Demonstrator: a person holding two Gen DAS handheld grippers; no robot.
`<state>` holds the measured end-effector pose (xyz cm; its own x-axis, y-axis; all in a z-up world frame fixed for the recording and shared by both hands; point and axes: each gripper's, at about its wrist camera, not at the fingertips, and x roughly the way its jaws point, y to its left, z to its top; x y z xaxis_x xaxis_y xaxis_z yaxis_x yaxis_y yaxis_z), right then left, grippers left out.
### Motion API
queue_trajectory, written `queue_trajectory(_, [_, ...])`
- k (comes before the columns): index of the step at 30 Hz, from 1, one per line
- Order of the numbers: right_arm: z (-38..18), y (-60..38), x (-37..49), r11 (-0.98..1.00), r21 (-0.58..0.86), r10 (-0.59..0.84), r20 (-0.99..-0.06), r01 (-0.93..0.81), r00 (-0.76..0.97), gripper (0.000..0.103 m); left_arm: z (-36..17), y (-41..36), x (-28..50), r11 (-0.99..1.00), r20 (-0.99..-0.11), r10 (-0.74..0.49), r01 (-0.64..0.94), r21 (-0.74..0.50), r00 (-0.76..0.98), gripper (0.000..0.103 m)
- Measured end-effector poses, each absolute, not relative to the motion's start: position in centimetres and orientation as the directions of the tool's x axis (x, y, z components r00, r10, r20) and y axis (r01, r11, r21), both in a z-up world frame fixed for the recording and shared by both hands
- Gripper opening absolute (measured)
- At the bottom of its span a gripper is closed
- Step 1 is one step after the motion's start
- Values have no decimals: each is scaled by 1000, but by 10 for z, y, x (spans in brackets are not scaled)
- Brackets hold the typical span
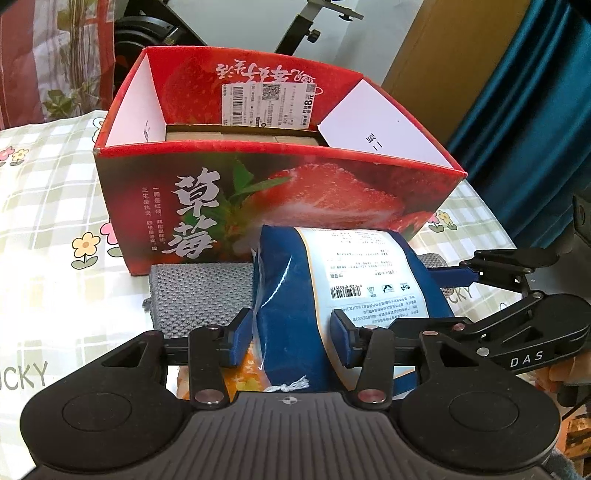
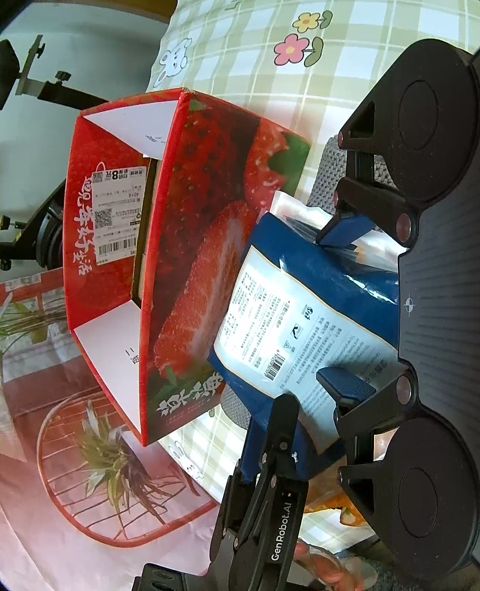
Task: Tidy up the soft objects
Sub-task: 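Lift the blue bag with the left tool over the box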
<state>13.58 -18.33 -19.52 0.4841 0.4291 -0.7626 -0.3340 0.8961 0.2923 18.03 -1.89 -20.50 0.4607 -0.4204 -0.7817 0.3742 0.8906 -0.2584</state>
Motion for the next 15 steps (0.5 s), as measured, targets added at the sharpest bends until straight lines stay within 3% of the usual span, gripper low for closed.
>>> queue_trajectory(15, [-202,-184,143,893,332,443,-763,-303,471,67,-214,-23,195,881,-775,-451,359,-308,442,52])
